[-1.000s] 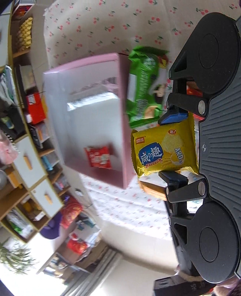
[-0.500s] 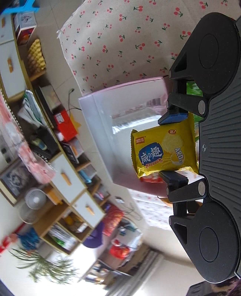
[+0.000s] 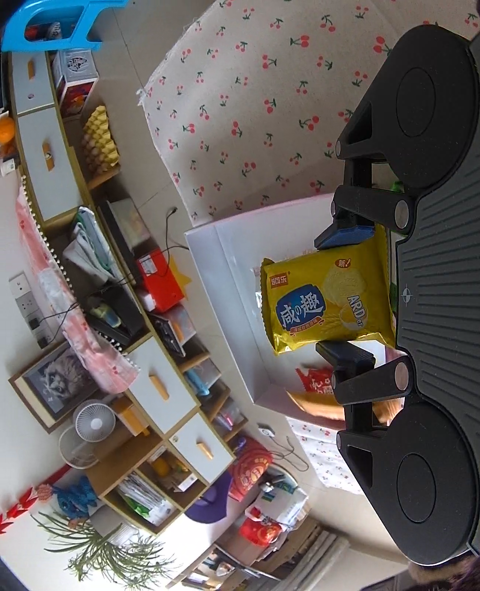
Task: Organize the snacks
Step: 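Lower both packets into the pink box and open both tools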
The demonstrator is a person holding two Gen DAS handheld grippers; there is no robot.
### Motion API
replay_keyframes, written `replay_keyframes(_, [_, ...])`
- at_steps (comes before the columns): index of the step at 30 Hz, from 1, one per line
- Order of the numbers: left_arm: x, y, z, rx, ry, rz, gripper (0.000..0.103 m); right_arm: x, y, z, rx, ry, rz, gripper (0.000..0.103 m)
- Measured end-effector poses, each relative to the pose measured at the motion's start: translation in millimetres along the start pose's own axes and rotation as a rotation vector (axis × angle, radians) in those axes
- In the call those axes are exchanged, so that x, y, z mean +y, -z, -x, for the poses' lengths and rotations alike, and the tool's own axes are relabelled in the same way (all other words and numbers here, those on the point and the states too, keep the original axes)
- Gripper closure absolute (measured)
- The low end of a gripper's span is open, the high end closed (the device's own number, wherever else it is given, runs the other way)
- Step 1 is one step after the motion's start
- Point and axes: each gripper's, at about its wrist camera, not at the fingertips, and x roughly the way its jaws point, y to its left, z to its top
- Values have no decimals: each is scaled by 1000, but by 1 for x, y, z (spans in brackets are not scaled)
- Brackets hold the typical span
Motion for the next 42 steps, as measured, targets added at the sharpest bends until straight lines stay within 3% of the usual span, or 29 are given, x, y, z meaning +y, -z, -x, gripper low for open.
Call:
replay_keyframes(5, [-9, 3, -9, -28, -77, -119, 77, 2, 1, -7, 4, -11, -15, 51])
replay_keyframes(11, [-9, 6, -8, -28, -91, -115, 75, 5, -6, -26, 24, -49, -64, 51])
replay_keyframes(17, [-6, 4, -6, -25, -107, -139, 71, 19, -11, -41, 34, -44, -13, 51])
replay_keyframes(24, [-1, 4, 0, -12, -108, -130, 55, 30, -14, -53, 47, -28, 35, 51])
replay_keyframes(29, [6, 5, 2, -1, -106, -113, 52, 31, -13, -56, 55, -24, 41, 50])
replay_keyframes(32, [10, 5, 3, 2, -111, -105, 46, 32, -11, -57, 65, -28, 37, 47])
replay_keyframes(34, [12, 5, 5, 1, -102, -97, 41, 32, -11, -57, 73, -23, 18, 32])
replay_keyframes(36, [14, 5, 7, 6, -84, -91, 38, 32, -11, -54, 67, -29, 10, 31])
replay_keyframes(38, [13, 5, 10, 6, -84, -94, 28, 32, -11, -50, 68, -24, 16, 31])
replay_keyframes(42, [11, 6, 19, 3, -79, -107, 23, 34, -12, -36, 63, -6, 40, 29])
